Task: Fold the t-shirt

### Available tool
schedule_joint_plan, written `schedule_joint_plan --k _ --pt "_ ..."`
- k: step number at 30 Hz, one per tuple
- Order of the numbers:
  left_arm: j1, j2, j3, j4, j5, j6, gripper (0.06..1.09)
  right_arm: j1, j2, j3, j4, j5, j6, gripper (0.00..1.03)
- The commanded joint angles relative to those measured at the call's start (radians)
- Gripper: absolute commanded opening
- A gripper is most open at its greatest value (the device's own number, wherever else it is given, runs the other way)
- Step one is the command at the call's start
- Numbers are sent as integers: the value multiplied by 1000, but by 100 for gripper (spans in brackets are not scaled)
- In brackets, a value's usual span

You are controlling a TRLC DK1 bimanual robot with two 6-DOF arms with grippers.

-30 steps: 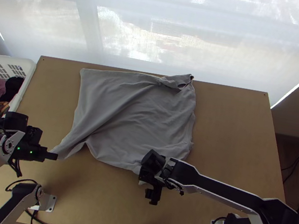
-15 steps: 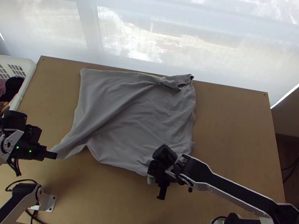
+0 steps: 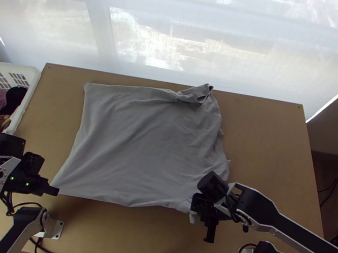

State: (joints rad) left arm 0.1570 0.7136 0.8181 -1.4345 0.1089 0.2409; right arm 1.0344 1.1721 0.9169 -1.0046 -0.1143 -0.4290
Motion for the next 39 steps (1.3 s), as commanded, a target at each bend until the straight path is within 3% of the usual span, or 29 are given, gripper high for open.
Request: schedule_joint_plan --k 1,16,17,20,22,24,26,27,32,39 --pt "-16 -57 42 -72 -11 29 9 53 -111 5 -143 -15 -14 3" --pt "-65 -62 124 -63 -12 55 9 131 -75 99 -233 -77 -2 3" --pt "-65 -59 121 -55 -12 60 10 131 -75 99 -229 -77 -2 7" --pt "-63 -45 113 -44 -9 67 31 128 -74 99 -223 -77 3 50" --pt "-63 -34 110 -44 -8 80 39 124 -74 96 -221 -77 6 76" --pt "-63 -20 115 -38 -3 89 64 119 -74 91 -221 -76 4 99" --pt "-62 -3 119 -29 0 94 94 115 -74 92 -221 -74 -1 99" --pt "-60 12 122 -23 3 94 102 108 -75 97 -221 -74 -2 99" --pt "24 126 156 158 61 86 102 -65 -38 151 -207 -73 -65 99" --pt "-2 511 322 493 72 -106 102 -249 72 277 -187 -74 -96 99"
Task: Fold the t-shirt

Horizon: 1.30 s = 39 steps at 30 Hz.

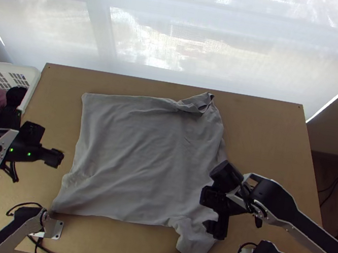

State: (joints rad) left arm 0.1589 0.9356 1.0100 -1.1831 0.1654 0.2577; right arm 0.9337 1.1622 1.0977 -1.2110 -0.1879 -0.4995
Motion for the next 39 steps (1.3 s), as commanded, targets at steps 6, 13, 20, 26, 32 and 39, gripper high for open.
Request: schedule_joint_plan --k 6,13,20,26,32,39 --pt "-55 612 329 396 2 -215 102 -222 179 211 76 -1 19 99" --pt "-75 922 527 527 -72 -268 102 -256 283 346 87 -1 58 99" --pt "-101 1117 659 589 -112 -298 99 -291 340 415 91 -1 95 98" --pt "-101 1203 723 606 -141 -299 94 -389 355 426 166 2 93 98" --pt "-101 1233 736 597 -144 -298 80 -549 475 585 231 13 95 98" --pt "-99 1237 742 596 -144 -299 25 -576 603 748 232 22 93 98"
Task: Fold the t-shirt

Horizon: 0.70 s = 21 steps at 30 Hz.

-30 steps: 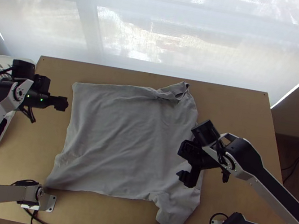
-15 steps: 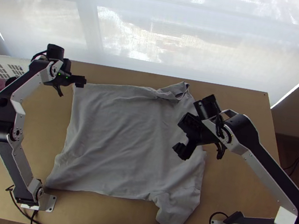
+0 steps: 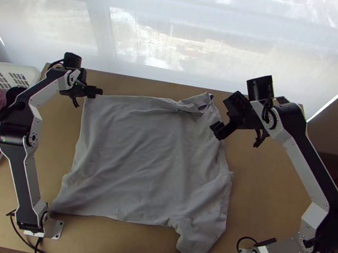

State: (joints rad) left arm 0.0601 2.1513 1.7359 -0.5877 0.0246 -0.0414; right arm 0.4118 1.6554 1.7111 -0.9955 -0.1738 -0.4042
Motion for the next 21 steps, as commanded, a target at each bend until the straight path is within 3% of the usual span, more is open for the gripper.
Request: schedule_joint_plan --k 1,3,21 --pt "-2 18 16 -1 -2 -2 17 -54 126 145 18 14 -5 98" --pt "-3 10 14 -11 -3 -2 9 -54 161 166 21 19 -10 98" --pt "-13 -96 4 -66 -3 8 9 36 566 386 52 25 -110 98"
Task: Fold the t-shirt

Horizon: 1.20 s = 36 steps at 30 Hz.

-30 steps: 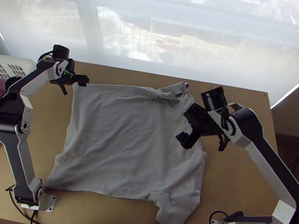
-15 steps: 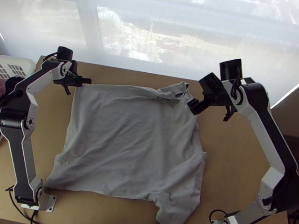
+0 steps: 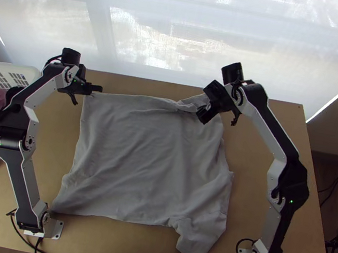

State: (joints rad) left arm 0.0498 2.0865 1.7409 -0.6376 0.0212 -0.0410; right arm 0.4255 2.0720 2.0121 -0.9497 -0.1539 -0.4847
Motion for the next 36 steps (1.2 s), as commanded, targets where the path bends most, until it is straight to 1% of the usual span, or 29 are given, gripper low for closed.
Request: schedule_joint_plan --k 1,7,9,13,14,15,16,19,20,24,36 --pt "-2 -36 -1 -17 0 7 9 21 174 103 6 7 -29 98" --pt "-7 -52 -4 -33 0 12 9 15 275 177 6 19 -32 97" --pt "-7 -57 -4 -37 0 13 9 12 303 206 6 24 -35 93" --pt "-10 -63 -4 -45 0 15 9 7 350 266 6 42 -45 92" --pt "-10 -65 -6 -45 0 15 9 7 359 277 6 45 -54 85" --pt "-11 -66 -7 -47 0 15 9 7 362 281 6 45 -61 73" --pt "-13 -69 -11 -47 0 15 9 9 364 281 6 45 -80 58" --pt "-16 -78 -20 -47 0 15 9 9 364 280 6 45 -114 6" --pt "-16 -82 -23 -45 0 15 9 9 362 280 6 47 -118 3" --pt "-18 -100 -35 -45 0 15 9 -1 355 280 6 51 -123 3" --pt "-16 -175 -78 -45 0 21 9 -17 273 278 5 50 -100 3"
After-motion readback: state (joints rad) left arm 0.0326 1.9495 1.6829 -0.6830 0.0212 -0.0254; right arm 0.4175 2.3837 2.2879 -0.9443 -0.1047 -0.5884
